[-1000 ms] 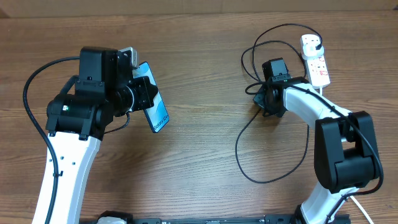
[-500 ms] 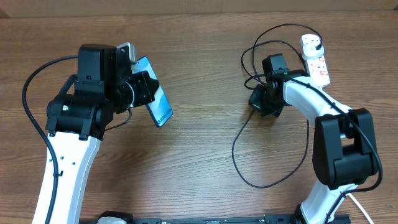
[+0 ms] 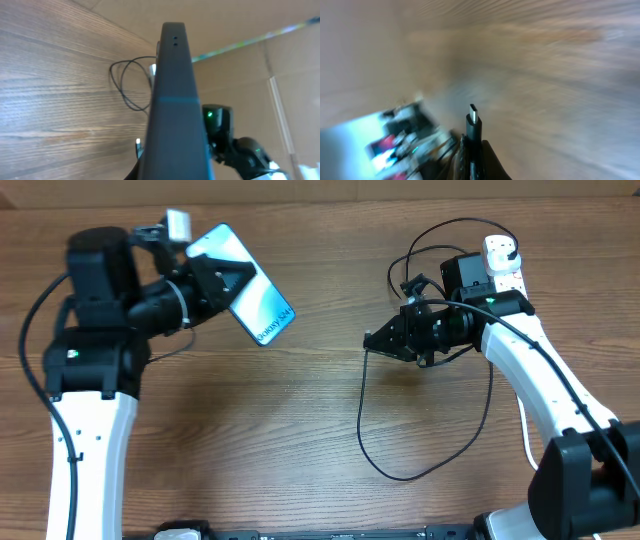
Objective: Plug charger to phone and switch on socket
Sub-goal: 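Lift the cable plug toward the phone's bottom port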
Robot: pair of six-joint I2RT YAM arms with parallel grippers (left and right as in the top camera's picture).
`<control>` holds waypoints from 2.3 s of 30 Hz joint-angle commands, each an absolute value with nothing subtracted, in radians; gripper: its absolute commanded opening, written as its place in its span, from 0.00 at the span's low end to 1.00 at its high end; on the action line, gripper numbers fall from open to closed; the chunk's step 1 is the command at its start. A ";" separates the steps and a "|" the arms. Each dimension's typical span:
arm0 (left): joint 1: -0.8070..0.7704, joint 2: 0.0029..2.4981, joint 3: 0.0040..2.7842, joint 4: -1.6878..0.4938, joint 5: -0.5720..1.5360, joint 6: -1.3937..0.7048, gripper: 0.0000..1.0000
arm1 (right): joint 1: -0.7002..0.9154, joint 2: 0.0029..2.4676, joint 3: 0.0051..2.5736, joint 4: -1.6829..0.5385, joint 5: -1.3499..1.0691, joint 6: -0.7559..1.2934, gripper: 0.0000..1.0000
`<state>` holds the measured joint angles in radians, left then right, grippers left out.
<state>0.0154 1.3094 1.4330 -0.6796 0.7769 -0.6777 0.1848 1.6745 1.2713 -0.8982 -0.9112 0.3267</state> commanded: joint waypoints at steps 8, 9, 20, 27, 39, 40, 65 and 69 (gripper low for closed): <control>0.071 1.304 1.443 -0.680 0.952 -0.792 0.04 | 0.272 1.612 1.294 -0.904 -1.338 0.156 0.04; 0.071 1.305 1.443 -0.680 0.956 -0.785 0.04 | 0.293 1.612 1.294 -0.905 -1.338 0.155 0.04; 0.074 1.367 1.443 -0.756 0.971 -0.698 0.04 | 0.426 1.594 1.294 -0.899 -1.336 0.053 0.04; 0.073 1.433 1.443 -0.770 1.135 -0.622 0.04 | 0.429 1.510 1.298 -0.900 -1.282 0.052 0.04; 0.039 1.512 1.443 -0.774 1.388 -0.532 0.04 | 0.447 1.487 1.298 -0.908 -1.383 0.104 0.04; 0.038 1.517 1.443 -0.775 1.388 -0.528 0.04 | 0.455 1.487 1.298 -0.912 -1.383 0.104 0.04; -0.033 1.527 1.443 -0.812 1.377 -0.475 0.04 | 0.476 1.448 1.311 -0.886 -1.325 0.187 0.04; -0.033 1.527 1.443 -0.812 1.377 -0.475 0.04 | 0.466 1.449 1.311 -0.865 -1.326 0.213 0.04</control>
<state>-0.0322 1.5284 1.4330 -0.8158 1.3354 -0.4938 0.4774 1.4727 1.2781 -0.8814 -1.3262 0.1871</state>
